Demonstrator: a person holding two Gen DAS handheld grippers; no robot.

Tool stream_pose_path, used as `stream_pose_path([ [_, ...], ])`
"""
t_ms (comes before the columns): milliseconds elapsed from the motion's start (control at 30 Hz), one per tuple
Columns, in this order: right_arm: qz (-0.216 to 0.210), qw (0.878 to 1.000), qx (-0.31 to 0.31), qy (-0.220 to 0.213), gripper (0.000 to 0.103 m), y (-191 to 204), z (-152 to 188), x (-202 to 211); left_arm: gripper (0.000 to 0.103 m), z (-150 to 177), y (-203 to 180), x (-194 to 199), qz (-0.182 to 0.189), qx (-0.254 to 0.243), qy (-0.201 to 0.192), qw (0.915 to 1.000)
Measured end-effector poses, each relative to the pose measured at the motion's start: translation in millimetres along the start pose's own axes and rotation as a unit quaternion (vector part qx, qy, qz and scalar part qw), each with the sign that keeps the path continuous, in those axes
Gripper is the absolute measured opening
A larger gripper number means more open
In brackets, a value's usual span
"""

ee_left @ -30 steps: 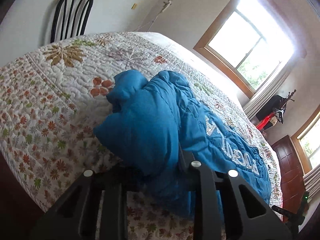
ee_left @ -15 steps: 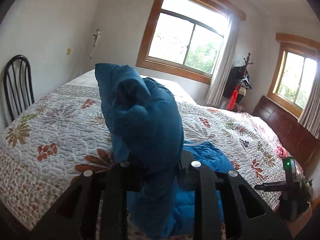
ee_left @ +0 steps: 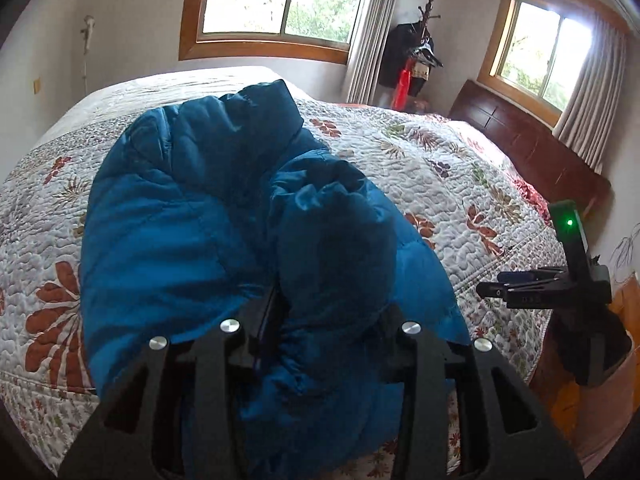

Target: Fold large clothes

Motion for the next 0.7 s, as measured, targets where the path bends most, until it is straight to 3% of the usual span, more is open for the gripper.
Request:
stream_pose_path([
  [300,0.004,1.0,0.001,0.0,0.063,2.2,-0.3,0.5,0.039,3.7,7.2,9.0,0.029,0.036,0.006,0.9989],
  [467,-0.005,1.0,0.013,-0.008,0.062,15.6,-3.2,11.9,0.048,0.0,3.1,32.4,0.051,0.048,-0.006,0.9976],
  [533,-0.007,1.0,0.021,-0.014,0.062,22.7,-6.2,18.0,0.057,-1.4,-2.3,44.2,0.073,0.054,-0.01,0.9958],
  [700,-0.011,0.999,0.038,-0.032,0.062,40.2,-13.9,37.1,0.059,-6.1,-3.7,80.4,0.092,0.058,-0.033,0.9935],
])
Point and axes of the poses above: each gripper's, at about its wrist camera, not at the fingertips, and x roughly against the way its jaws point, y to its left, z to its underside, the point moved 9 cm from there along -x, roughly the way its jaws point, and after that the axes turned 7 degrees about -x, right-handed, at the moved point
